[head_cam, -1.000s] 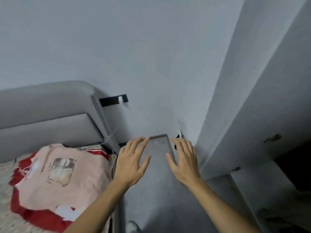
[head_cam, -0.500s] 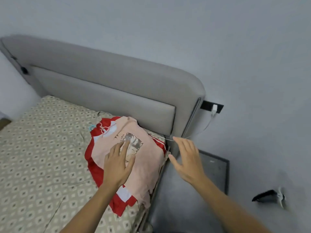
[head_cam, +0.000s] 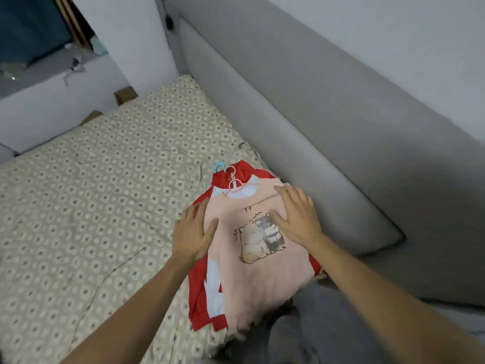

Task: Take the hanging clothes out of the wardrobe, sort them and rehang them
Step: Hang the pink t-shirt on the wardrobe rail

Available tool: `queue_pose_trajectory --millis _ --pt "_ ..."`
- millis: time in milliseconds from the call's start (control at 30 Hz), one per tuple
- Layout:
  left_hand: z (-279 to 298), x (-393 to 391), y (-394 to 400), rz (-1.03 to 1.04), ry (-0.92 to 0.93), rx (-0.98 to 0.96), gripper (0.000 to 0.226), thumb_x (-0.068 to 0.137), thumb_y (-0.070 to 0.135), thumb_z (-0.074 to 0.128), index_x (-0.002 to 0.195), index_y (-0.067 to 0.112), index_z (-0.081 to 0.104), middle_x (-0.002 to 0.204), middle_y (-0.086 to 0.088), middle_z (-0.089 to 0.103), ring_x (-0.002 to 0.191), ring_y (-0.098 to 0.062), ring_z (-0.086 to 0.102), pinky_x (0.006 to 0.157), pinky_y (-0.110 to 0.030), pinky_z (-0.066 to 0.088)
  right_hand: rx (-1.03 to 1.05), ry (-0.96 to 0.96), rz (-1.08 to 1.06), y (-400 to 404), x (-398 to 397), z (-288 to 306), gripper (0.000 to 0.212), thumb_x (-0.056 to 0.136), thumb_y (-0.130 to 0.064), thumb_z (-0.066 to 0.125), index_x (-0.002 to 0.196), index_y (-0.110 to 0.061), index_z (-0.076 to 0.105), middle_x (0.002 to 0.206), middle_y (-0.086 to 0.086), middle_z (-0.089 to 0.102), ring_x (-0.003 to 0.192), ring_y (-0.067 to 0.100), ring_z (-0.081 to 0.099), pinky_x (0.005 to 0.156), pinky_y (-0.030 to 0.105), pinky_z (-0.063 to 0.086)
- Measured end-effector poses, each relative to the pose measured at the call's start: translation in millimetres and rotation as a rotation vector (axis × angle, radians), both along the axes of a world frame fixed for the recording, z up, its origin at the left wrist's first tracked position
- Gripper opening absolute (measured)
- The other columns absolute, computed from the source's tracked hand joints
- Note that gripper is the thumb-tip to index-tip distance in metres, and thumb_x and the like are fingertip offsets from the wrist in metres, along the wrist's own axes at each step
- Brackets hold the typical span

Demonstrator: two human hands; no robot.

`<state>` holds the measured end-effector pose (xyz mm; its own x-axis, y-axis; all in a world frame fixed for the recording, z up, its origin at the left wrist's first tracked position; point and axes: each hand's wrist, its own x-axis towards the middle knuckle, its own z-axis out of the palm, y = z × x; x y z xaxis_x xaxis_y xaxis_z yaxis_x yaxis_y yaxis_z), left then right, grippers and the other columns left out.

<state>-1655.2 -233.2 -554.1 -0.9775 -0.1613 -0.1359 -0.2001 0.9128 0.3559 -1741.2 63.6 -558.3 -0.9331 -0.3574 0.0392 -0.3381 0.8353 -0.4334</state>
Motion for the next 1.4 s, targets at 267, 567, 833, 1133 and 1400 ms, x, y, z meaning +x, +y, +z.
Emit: queue_pose_trajectory --millis 267,567,833,1133,1400 --pt "-135.1 -101.9 -17.6 0.215 -0.211 0.083 0.069 0.102 0.063 0.031 0.16 0.026 0.031 0.152 -0.004 0.046 0.139 -0.029 0.041 0.105 -0.052 0.045 0.144 -0.086 0.199 -29.0 -149.0 -137.7 0.053 0.095 -0.039 0.066 0.143 -0.02 0.054 0.133 0.004 0.059 0.122 0.032 0.053 0.097 0.047 0.046" --pt "-221.5 -155.8 -22.7 0.244 -0.384 0.164 0.061 0.106 0.055 0.04 0.156 0.02 0.037 0.146 -0.008 0.044 0.137 -0.032 0.041 0.103 -0.052 0.046 0.305 -0.081 0.219 -58.3 -194.7 -222.3 0.034 0.092 -0.033 0.072 0.118 -0.015 0.06 0.113 0.008 0.06 0.11 0.036 0.058 0.083 0.048 0.042" --pt "-181.0 -135.0 -31.4 0.168 -0.223 0.2 0.05 0.103 0.057 0.035 0.13 0.02 0.056 0.104 -0.001 0.052 0.103 -0.028 0.051 0.085 -0.049 0.05 0.039 -0.087 0.183 -46.1 -174.4 -161.7 0.016 0.095 -0.024 0.071 0.095 -0.017 0.056 0.1 0.002 0.059 0.089 0.037 0.061 0.066 0.041 0.036" --pt "-30.8 -77.8 -16.3 -0.065 0.118 0.36 0.017 0.102 0.048 0.059 0.096 0.034 0.052 0.084 0.012 0.055 0.084 -0.01 0.051 0.069 -0.036 0.046 -0.016 -0.054 -0.08 3.5 -52.8 -3.8 0.012 0.103 -0.037 0.058 0.096 -0.031 0.05 0.09 -0.01 0.057 0.082 0.017 0.055 0.067 0.038 0.047" --pt "116.5 -3.3 32.0 -0.675 0.28 0.353 0.021 0.102 0.051 0.057 0.1 0.03 0.057 0.089 0.014 0.056 0.087 -0.01 0.048 0.07 -0.034 0.039 -0.124 0.149 -0.542 50.5 185.9 125.7 0.008 0.099 -0.031 0.063 0.099 -0.024 0.06 0.091 -0.009 0.055 0.088 0.02 0.054 0.069 0.036 0.039"
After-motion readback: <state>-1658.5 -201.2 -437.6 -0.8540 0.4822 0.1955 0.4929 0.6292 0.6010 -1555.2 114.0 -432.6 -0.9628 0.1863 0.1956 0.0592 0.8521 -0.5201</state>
